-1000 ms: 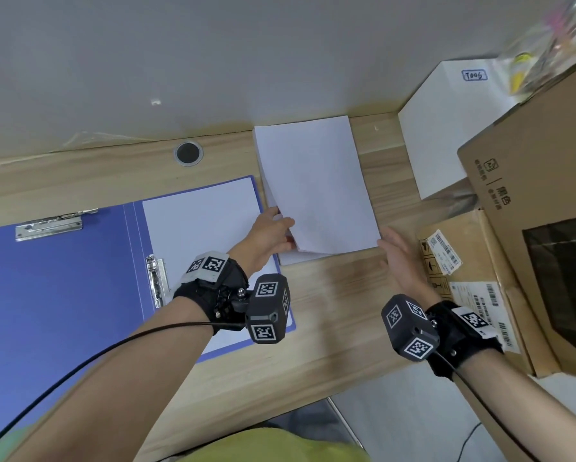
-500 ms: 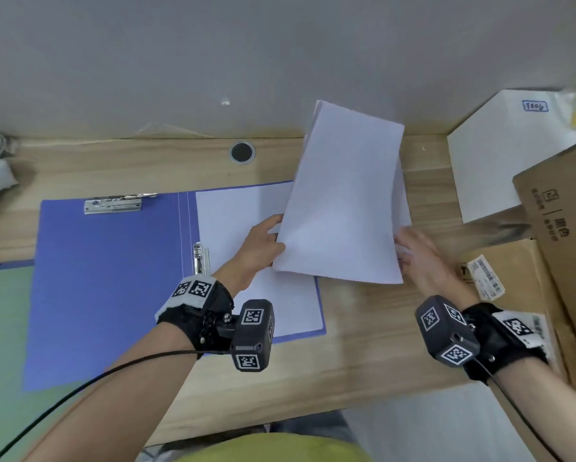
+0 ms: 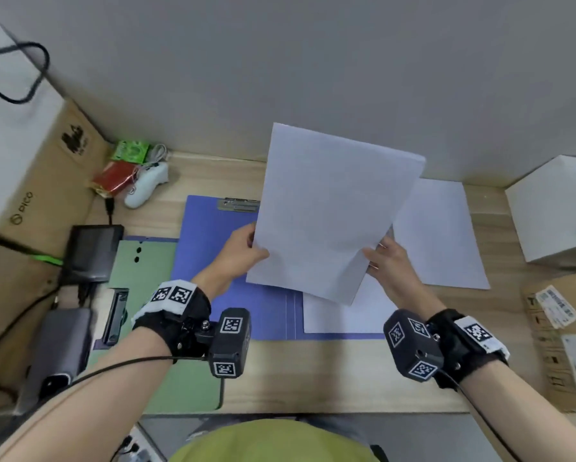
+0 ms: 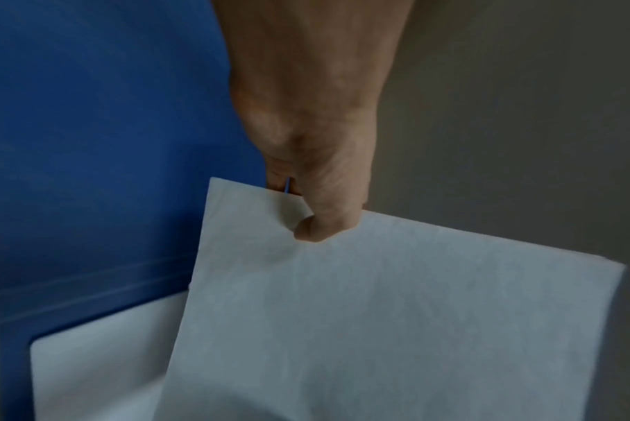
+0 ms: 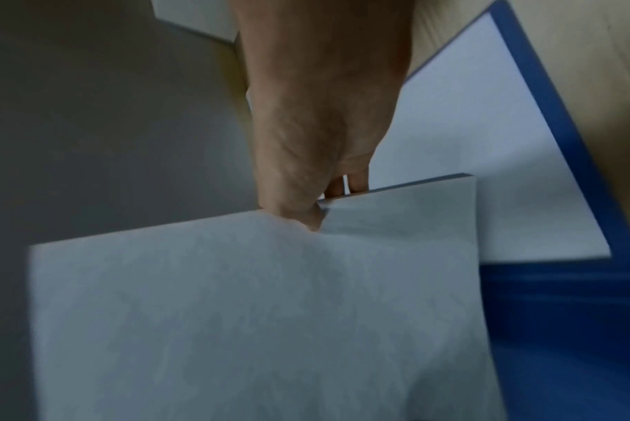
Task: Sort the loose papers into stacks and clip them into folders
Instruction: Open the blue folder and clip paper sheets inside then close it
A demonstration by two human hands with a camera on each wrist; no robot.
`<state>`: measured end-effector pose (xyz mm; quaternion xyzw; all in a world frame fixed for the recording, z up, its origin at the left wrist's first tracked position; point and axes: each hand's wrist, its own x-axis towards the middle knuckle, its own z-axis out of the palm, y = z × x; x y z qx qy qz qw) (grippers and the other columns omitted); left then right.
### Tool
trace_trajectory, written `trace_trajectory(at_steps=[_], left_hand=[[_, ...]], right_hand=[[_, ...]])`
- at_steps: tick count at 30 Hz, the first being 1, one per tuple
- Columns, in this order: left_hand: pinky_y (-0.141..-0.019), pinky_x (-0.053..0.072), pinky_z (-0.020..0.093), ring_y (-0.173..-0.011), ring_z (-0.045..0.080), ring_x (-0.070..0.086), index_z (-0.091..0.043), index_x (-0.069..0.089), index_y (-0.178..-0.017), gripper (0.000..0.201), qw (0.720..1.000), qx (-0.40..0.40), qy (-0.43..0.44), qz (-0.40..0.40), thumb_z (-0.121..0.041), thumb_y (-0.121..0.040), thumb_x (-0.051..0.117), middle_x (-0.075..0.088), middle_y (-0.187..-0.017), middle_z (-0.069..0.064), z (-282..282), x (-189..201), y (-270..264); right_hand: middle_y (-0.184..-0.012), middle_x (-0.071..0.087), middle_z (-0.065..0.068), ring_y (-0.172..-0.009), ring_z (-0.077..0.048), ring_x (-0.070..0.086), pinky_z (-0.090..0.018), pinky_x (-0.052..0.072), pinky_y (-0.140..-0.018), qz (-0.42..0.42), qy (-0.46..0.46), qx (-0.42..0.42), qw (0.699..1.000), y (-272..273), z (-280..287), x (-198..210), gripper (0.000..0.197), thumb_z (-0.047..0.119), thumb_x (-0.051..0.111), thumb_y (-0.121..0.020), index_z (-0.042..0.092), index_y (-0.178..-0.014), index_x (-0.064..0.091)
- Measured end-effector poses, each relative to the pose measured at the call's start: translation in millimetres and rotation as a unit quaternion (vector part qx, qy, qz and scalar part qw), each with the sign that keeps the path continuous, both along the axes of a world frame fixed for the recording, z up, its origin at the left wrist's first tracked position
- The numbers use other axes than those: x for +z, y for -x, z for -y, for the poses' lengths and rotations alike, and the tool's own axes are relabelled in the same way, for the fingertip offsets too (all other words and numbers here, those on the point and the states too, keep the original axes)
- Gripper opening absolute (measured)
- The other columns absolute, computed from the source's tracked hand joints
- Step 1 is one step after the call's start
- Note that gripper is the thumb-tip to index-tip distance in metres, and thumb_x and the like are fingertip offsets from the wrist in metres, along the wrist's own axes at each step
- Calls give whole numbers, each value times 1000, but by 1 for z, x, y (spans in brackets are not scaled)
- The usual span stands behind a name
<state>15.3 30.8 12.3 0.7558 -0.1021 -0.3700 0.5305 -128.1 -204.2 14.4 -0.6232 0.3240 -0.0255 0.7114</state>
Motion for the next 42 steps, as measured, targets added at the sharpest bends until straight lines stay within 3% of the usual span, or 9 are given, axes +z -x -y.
trace_trajectory(at_steps=[7, 13, 16, 20, 23, 25, 31, 38, 42], left_hand=[[-92, 49, 28, -108, 10, 64, -22, 62, -118, 39, 996, 73, 43, 39, -4, -84, 63, 69, -114, -9, -54, 21, -16], [-84, 48, 23, -104, 4, 62, -32, 59, -110, 31, 991, 101, 84, 6, -7, -93, 53, 67, -112, -15, -78, 11, 6], [-86, 49, 25, -102, 6, 64, -29, 62, -110, 24, 992, 103, 79, 2, -14, -98, 49, 68, -110, -15, -81, 11, 6], [-73, 48, 20, -96, 2, 64, -28, 61, -117, 29, 991, 106, 72, -28, -16, -100, 42, 68, -111, -15, -86, 12, 3], [-66, 47, 23, -93, 12, 64, -22, 59, -123, 32, 993, 95, 15, -66, -13, -99, 39, 67, -115, -5, -94, -1, 2], [-65, 46, 25, -91, 17, 62, -16, 58, -125, 32, 993, 83, -26, -81, -11, -99, 39, 66, -118, 2, -99, -12, 1], [-57, 41, 23, -73, 12, 57, -4, 54, -123, 28, 989, 96, -74, -88, -4, -98, 40, 61, -103, 6, -109, -41, -11], [-68, 48, 28, -89, 22, 61, -9, 54, -120, 25, 982, 132, -59, -124, -8, -99, 40, 64, -113, 9, -112, -63, -28], [-78, 47, 34, -93, 26, 59, -7, 54, -117, 25, 978, 148, -57, -133, -7, -99, 37, 63, -115, 15, -108, -73, -40]], right_hand=[[-119, 68, 4, -110, -13, 64, -27, 50, -92, 47, 14, 53, 997, -18, -60, 22, 26, 9, 51, -96, 18, -117, 62], [-128, 60, 18, -124, -7, 51, -31, 34, -107, -37, 25, 95, 994, -5, -84, 1, 28, 30, 45, -99, 34, -126, 52], [-124, 62, 11, -115, -8, 56, -32, 42, -101, -56, 56, 84, 993, -9, -91, 6, 25, 30, 41, -101, 29, -121, 55], [-115, 64, -14, -95, -21, 63, -42, 52, -87, -100, 82, 60, 990, -19, -90, 0, 25, 20, 44, -98, 8, -116, 56], [-105, 65, -5, -86, -18, 65, -27, 54, -68, -145, 46, 92, 984, -17, -96, -10, 24, 14, 46, -97, 13, -121, 51], [-103, 63, -4, -83, -17, 65, -24, 53, -63, -171, 22, 106, 979, -15, -104, -17, 26, 8, 46, -96, 13, -122, 48], [-106, 62, -10, -85, -20, 63, -27, 54, -67, -190, -28, 85, 978, -24, -118, -45, 35, 9, 50, -96, 11, -130, 43], [-95, 61, 0, -78, -14, 61, -20, 50, -56, -201, -32, 84, 976, -48, -126, -56, 38, 8, 46, -98, 12, -136, 43], [-101, 61, -1, -78, -14, 61, -23, 50, -61, -206, -23, 71, 976, -61, -128, -63, 50, 5, 47, -97, 18, -143, 35]])
